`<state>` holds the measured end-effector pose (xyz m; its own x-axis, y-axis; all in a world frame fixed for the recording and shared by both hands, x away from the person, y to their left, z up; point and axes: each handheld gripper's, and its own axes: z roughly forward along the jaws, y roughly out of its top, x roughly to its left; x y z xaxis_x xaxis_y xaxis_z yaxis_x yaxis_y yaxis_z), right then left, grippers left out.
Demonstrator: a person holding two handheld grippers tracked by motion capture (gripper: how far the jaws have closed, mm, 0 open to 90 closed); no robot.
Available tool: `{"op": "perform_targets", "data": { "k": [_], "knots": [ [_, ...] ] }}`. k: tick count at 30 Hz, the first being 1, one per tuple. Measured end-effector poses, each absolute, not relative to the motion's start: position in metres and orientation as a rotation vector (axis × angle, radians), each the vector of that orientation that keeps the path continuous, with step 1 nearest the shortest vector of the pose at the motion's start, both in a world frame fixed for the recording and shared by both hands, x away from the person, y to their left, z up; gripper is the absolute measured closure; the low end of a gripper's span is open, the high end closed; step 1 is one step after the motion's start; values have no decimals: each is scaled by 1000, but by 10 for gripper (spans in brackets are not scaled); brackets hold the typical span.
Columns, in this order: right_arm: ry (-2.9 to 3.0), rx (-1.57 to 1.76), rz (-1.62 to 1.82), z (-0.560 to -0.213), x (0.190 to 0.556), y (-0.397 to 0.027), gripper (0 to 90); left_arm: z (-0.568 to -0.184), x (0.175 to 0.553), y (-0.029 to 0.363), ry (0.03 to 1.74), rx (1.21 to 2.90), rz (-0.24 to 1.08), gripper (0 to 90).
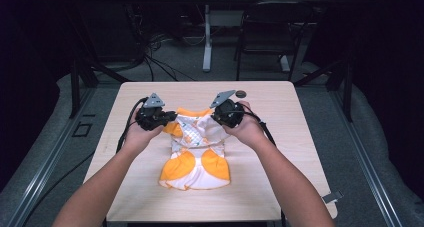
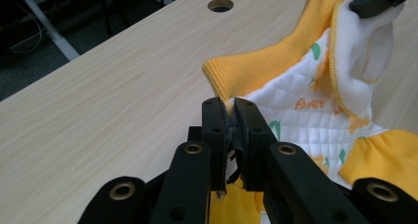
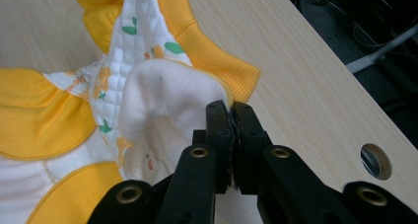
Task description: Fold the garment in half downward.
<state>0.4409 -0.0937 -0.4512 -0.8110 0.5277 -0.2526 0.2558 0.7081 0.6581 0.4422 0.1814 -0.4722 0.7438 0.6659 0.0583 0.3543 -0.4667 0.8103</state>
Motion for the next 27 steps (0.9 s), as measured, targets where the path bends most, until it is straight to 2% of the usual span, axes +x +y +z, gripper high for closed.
{"op": "perform_targets", "data": {
  "k": [27],
  "knots": [
    [2526,556,912,-471,414,-99,867,-481,414,183,703,2125,428,840]
  ]
}}
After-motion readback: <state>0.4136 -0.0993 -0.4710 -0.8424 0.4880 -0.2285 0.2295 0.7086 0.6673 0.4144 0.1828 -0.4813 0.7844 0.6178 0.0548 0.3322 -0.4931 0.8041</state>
